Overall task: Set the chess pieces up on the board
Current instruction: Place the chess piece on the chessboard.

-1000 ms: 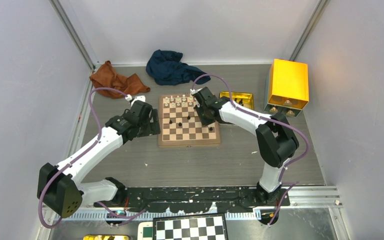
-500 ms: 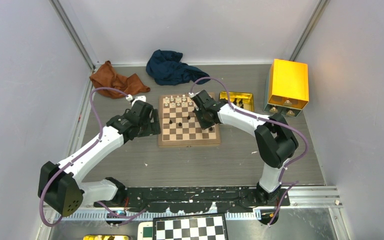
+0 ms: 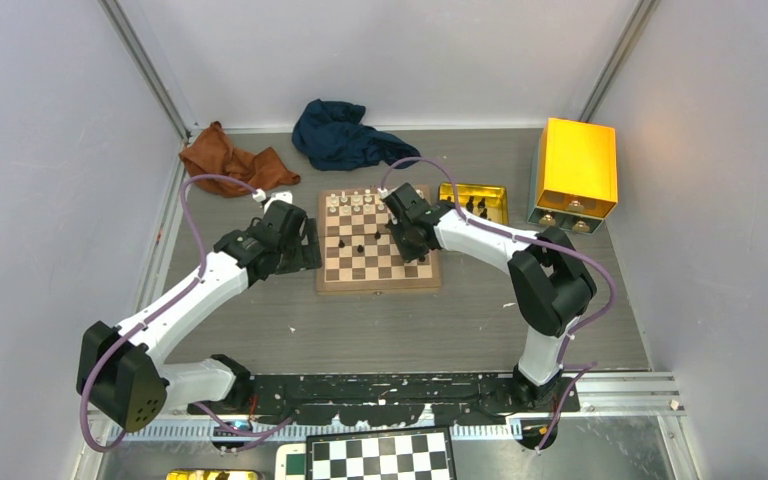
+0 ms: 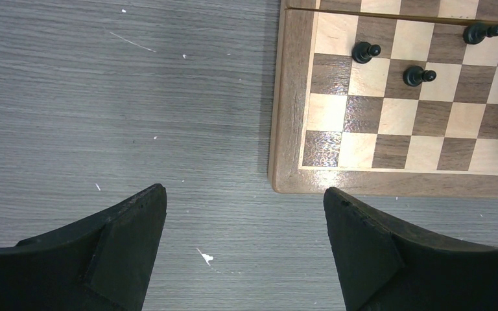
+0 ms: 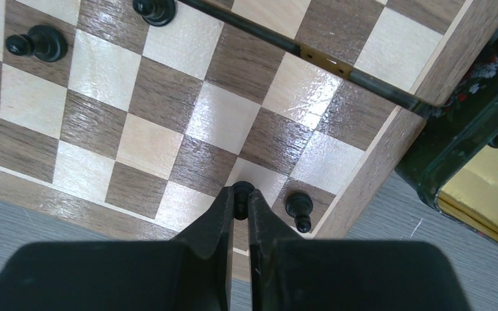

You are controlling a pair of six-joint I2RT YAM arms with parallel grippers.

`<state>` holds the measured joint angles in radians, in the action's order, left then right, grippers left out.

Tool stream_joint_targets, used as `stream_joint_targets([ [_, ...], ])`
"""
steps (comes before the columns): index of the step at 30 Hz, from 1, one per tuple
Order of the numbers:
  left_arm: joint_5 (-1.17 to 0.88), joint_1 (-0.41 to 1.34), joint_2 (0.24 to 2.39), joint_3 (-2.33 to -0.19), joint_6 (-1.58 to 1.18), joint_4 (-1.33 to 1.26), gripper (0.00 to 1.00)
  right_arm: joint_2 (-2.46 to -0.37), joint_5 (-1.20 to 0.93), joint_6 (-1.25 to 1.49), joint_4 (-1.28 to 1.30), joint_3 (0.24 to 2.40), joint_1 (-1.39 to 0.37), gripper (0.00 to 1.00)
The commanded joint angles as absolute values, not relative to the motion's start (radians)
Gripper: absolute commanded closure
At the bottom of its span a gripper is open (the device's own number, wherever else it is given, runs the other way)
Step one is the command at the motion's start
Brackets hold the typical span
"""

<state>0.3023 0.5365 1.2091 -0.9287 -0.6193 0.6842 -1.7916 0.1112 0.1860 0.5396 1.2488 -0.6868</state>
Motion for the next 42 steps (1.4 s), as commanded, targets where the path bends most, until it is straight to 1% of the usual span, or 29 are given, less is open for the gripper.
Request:
stream_joint_targets([
  [1,0.299,0.534,1.212,-0.956,-0.606,0.640,0.09,-1.744,0.128,0.198,0.520,1.239,-0.693,0.96],
  [18,0.297,0.534,1.212,-0.957,-0.603,0.643,0.09,-1.757,0.138,0.181,0.505,1.237,-0.693,0.95],
  [20,0.298,0.534,1.211,-0.956,-0.603,0.643,0.09,-1.756,0.138,0.184,0.505,1.235,-0.693,0.92],
  [22,0.298,0.534,1.210,-0.956,-0.603,0.643,0.09,-1.755,0.140,0.184,0.505,1.233,-0.692,0.88],
  [25,0.294,0.534,1.213,-0.956,-0.603,0.643,0.09,-1.751,0.143,0.185,0.508,1.233,-0.693,0.78],
  [27,0.292,0.534,1.215,-0.956,-0.602,0.643,0.09,-1.748,0.144,0.183,0.511,1.236,-0.692,0.70],
  [30,0.291,0.534,1.216,-0.958,-0.603,0.643,0.08,-1.744,0.146,0.184,0.518,1.243,-0.693,0.63],
  [36,0.296,0.533,1.212,-0.960,-0.601,0.643,0.08,-1.740,0.142,0.176,0.534,1.273,-0.693,0.61],
  [42,0.306,0.534,1.207,-0.965,-0.600,0.644,0.08,-1.765,0.127,0.160,0.561,1.363,-0.693,0.61],
])
